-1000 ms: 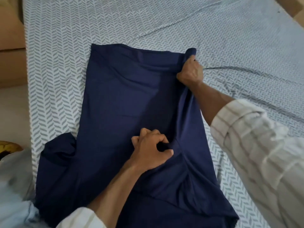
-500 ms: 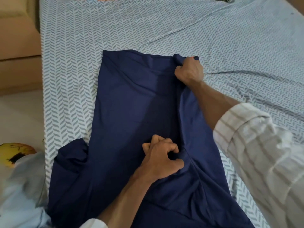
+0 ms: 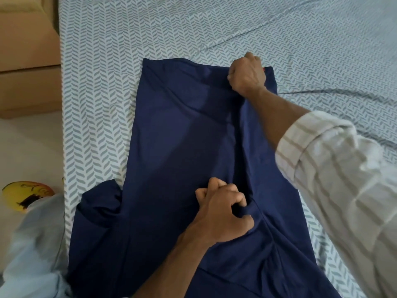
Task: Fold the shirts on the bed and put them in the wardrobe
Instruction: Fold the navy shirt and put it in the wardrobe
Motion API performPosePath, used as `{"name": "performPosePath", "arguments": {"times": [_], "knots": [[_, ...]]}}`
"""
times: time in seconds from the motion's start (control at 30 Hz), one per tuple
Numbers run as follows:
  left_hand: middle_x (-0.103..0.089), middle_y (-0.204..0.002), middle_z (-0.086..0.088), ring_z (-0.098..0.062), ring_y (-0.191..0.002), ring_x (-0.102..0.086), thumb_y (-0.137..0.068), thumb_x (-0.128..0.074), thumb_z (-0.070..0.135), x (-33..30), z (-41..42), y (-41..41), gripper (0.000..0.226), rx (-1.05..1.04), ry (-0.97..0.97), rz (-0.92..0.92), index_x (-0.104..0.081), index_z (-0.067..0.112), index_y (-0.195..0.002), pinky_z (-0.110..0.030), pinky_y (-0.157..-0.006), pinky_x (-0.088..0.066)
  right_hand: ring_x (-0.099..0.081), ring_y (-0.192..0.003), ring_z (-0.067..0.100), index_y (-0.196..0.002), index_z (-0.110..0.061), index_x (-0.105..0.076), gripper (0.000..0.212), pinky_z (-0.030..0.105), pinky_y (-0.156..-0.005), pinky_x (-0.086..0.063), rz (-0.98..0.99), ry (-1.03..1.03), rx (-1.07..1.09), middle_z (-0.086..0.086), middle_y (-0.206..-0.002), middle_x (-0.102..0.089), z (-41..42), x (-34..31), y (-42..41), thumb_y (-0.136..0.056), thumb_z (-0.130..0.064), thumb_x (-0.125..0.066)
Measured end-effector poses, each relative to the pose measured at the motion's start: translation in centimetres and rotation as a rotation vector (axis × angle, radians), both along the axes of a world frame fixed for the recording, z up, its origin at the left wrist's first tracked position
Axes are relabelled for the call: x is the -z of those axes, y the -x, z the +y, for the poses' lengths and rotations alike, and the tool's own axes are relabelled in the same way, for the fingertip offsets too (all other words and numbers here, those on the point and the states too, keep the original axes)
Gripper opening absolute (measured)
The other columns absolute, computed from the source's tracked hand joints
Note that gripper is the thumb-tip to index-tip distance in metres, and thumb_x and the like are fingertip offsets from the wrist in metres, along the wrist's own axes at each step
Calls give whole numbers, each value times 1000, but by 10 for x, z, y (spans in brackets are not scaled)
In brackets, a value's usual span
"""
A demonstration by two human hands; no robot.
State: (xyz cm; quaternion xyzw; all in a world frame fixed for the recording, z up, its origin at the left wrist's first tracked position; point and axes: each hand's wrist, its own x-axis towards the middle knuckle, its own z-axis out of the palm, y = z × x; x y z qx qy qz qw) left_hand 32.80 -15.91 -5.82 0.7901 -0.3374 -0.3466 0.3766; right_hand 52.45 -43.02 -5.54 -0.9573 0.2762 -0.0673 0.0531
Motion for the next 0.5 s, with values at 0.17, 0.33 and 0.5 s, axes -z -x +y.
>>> {"name": "performPosePath", "arguments": {"times": [0.17,0.33,0.5], "knots": [[-48,-84,17,10,-112,-19,-68,-62,34,2,-1,1,14,23,12,-31,-50,27,-70,-27,-95,-21,-44,-123,29,-114,-7,-64,24,43,-93,-49,28,33,32,10,-131,-49,-3,6,-14,-97,-20,-54],[-48,-81,17,3,-106,-28,-65,-58,37,5,-2,0,16,41,-12,-48,-43,32,-63,-25,-92,-18,-53,-114,23,-107,-13,-68,19,34,-88,-46,-137,-206,-12,7,-121,-57,-8,12,-13,-91,-22,-64],[-49,-81,19,-3,-107,-31,-64,-55,40,5,-3,1,15,41,-11,-50,-42,34,-61,-24,-91,-17,-64,-93,12,-84,-25,-71,3,24,-74,-45,-245,-362,1,-1,-103,-69,-9,20,-1,-81,-25,-72]]}}
